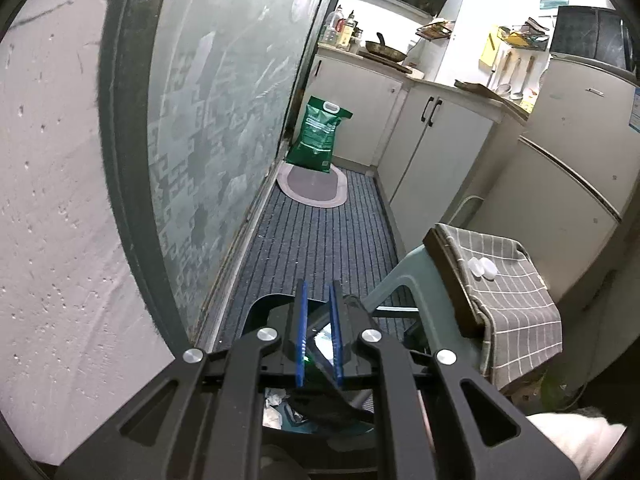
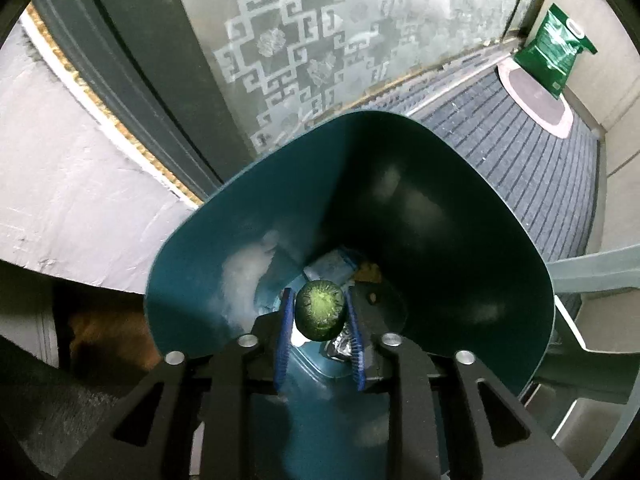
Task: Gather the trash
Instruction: 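Carry the nut shell and lime to the teal bin and release both, then move both tools back over the table toward the two white lids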
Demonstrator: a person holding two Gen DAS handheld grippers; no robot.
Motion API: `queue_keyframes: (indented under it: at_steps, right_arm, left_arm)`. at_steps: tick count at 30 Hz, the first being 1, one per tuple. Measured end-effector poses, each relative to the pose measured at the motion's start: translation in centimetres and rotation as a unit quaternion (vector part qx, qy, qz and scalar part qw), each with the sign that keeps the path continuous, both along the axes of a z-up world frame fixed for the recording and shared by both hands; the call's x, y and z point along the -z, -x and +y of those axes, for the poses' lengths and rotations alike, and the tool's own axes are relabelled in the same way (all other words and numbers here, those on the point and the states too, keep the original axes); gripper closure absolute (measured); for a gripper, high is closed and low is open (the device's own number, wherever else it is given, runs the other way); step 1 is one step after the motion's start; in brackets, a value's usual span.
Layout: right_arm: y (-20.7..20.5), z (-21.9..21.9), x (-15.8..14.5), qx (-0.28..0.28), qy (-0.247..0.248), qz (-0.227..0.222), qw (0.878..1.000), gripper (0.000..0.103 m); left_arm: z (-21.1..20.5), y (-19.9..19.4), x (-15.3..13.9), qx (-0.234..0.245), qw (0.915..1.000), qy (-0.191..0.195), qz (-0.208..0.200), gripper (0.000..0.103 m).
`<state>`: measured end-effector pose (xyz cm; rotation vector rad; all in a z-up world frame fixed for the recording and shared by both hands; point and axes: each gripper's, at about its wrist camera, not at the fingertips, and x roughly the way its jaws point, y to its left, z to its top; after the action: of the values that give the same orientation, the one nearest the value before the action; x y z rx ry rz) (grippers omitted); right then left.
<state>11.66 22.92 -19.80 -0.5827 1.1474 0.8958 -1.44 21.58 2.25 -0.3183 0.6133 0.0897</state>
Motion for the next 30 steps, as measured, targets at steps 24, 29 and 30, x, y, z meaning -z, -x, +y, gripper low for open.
queue_keyframes:
  at_steps: [24, 29, 30]
  right_arm:
    - [0.3, -1.6, -6.3, 0.000, -0.073, -0.004, 0.997, 0.066]
    - [0.2, -3.6, -9.8, 0.009, -0.108, -0.022, 0.994, 0.066]
    - [0.2, -4.2, -10.7, 0.012, -0.117, -0.029, 0.993, 0.066]
  left_arm:
    - [-1.7, -0.4, -2.2, -0.007, 0.9998, -0.011, -0.017, 0.091]
    - [-2.4, -0.5, -3.5, -0.007, 0.9993, -0.013, -0.035, 0.086]
    - [-2.5, -0.6, -3.8, -0.008, 0.9991, -0.013, -0.039, 0.086]
